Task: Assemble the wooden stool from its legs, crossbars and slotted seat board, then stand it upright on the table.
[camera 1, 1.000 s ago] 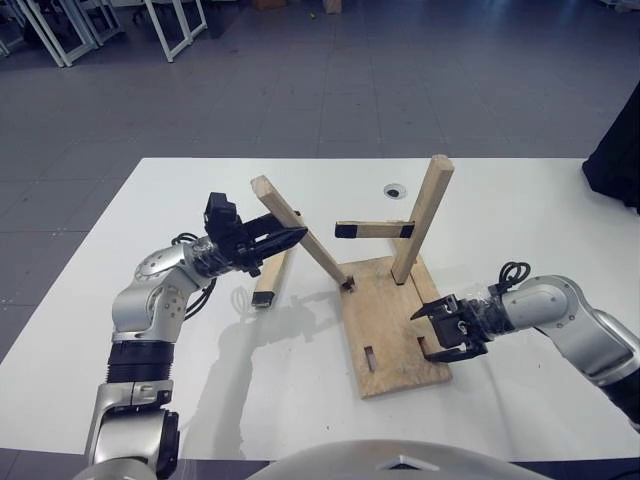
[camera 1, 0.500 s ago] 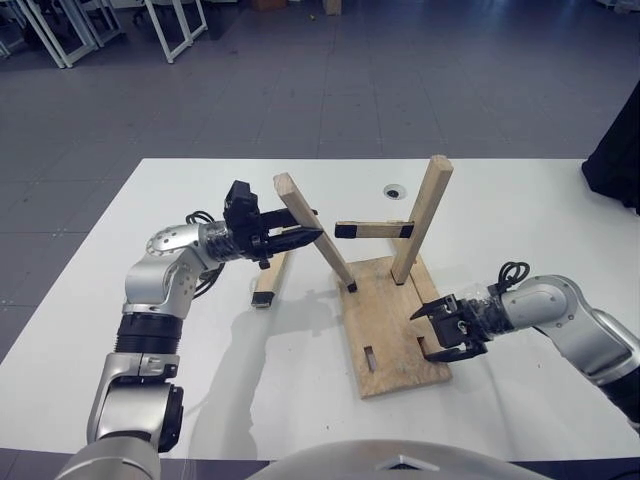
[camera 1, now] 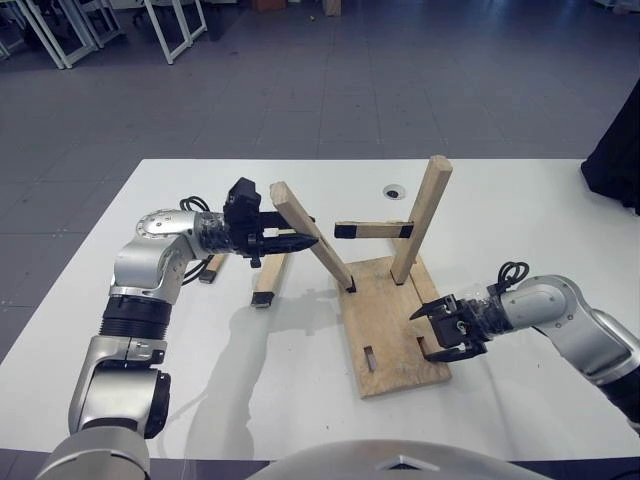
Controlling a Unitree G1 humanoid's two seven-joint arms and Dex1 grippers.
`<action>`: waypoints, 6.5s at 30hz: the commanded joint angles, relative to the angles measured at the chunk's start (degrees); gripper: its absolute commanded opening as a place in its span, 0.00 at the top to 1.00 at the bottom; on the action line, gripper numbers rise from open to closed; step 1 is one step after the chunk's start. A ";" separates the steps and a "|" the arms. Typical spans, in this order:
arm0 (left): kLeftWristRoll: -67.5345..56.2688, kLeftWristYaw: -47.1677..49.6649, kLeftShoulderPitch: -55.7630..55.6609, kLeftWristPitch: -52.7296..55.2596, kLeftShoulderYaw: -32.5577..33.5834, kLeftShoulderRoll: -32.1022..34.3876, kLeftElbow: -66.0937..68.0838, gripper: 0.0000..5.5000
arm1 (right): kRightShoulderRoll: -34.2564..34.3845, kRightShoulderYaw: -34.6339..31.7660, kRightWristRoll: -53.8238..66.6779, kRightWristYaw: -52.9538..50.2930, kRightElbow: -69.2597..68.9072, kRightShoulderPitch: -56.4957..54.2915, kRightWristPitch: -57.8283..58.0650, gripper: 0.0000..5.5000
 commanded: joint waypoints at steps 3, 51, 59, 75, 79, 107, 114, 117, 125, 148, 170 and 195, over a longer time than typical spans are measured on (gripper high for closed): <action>-0.07 -1.10 -0.28 9.46 -2.36 1.28 -0.35 0.63 | 0.59 4.40 -4.86 1.09 4.39 3.47 1.95 0.36; 8.13 8.20 7.04 9.20 -13.37 -5.46 8.31 0.63 | 6.49 -6.55 12.23 2.42 -4.48 -0.59 12.28 0.36; 8.13 9.02 6.78 9.32 -13.43 -4.75 8.65 0.63 | 13.22 -16.17 23.49 -4.29 -8.78 -6.71 18.60 0.36; 7.96 9.34 8.41 8.65 -13.23 -3.81 6.94 0.63 | 28.75 -1.51 -18.38 -40.81 9.66 -15.77 0.66 0.36; 8.07 9.51 8.47 8.26 -13.66 -4.28 6.95 0.63 | 23.99 7.05 -25.72 -31.38 18.59 -13.10 2.85 0.36; 5.79 11.48 11.18 6.64 -13.91 -4.06 4.85 0.63 | 41.29 -19.85 -3.98 -57.48 7.04 0.62 -7.26 0.36; 5.67 11.70 10.75 6.50 -13.94 -4.36 5.00 0.63 | 42.73 -16.63 6.13 -48.94 6.48 1.02 -4.74 0.36; 5.39 11.26 10.91 6.45 -14.16 -4.25 4.39 0.63 | 43.09 -14.30 15.44 -43.54 4.20 1.88 2.82 0.36; 3.41 11.63 8.72 5.38 -13.97 -4.30 2.06 0.63 | 36.63 -9.15 31.34 -35.33 3.91 0.84 22.21 0.36; -0.68 11.56 6.50 7.10 -13.67 -7.94 -0.84 0.63 | 31.71 -5.84 54.80 -28.26 7.19 -1.96 33.12 0.36; -3.57 8.26 7.43 7.38 -5.26 1.30 -4.69 0.49 | 37.58 -28.06 47.17 -42.14 10.84 -0.09 13.35 0.36; -31.72 20.16 24.54 27.54 6.39 -3.68 -35.83 0.39 | 24.53 -25.08 38.30 -24.58 8.02 9.55 24.35 0.36</action>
